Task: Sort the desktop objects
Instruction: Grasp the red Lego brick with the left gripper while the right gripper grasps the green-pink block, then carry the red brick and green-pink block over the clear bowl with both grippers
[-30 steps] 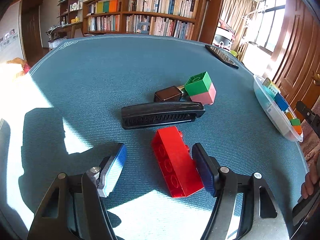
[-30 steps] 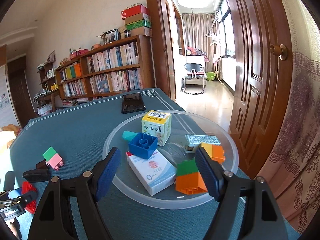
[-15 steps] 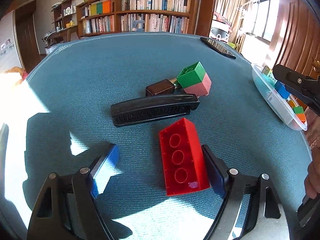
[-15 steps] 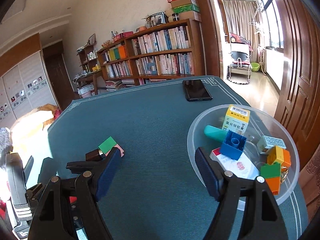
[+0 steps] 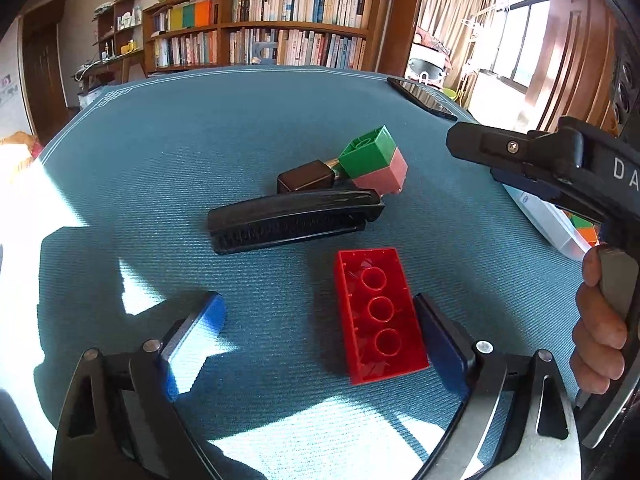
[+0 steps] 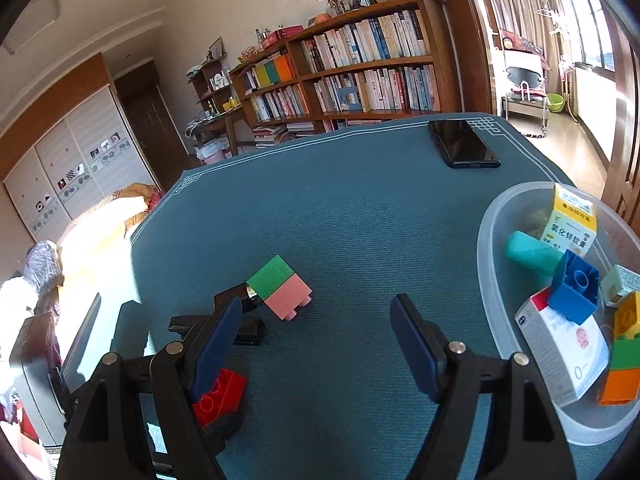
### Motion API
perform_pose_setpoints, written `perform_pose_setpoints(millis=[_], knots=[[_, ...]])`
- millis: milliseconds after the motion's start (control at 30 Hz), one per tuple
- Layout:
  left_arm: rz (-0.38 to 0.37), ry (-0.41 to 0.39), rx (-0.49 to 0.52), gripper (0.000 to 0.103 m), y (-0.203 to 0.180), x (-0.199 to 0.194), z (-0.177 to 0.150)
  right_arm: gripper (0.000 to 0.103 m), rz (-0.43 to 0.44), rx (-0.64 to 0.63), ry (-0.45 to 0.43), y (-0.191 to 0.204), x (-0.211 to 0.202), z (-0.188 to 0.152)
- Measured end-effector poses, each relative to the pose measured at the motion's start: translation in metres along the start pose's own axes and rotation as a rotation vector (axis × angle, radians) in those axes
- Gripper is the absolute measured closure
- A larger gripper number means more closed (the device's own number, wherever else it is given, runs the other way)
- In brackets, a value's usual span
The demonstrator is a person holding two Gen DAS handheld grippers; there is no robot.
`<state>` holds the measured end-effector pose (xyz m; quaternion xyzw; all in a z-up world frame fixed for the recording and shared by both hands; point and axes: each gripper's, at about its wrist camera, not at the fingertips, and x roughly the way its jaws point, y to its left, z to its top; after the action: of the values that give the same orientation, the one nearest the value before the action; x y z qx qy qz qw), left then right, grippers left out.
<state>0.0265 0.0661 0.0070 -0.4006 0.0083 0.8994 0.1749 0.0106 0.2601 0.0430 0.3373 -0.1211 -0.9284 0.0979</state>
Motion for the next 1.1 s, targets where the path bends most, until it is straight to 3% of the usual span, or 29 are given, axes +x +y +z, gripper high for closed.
perform_pose_setpoints(millis=[100,267,867,1100], knots=[[-0.003,-0.017,-0.023,0.025,0.005,-0.004,0.0,0.023,0.013,0.003,0.022,0.002,0.008,0.0],[-0.051,-0.034,-0.028,0.065,0.004,-0.009,-0.002,0.023,0.025,-0.001,0.048,0.008,0.017,0.002],[-0.036,-0.087,-0.069,0.066,0.013,-0.023,-0.003,0.024,0.006,-0.022,0.11,0.025,0.072,0.015],[-0.037,-0.085,-0.088,0.066,0.016,-0.022,-0.003,0.042,-0.001,-0.033,0.122,0.021,0.082,0.012]])
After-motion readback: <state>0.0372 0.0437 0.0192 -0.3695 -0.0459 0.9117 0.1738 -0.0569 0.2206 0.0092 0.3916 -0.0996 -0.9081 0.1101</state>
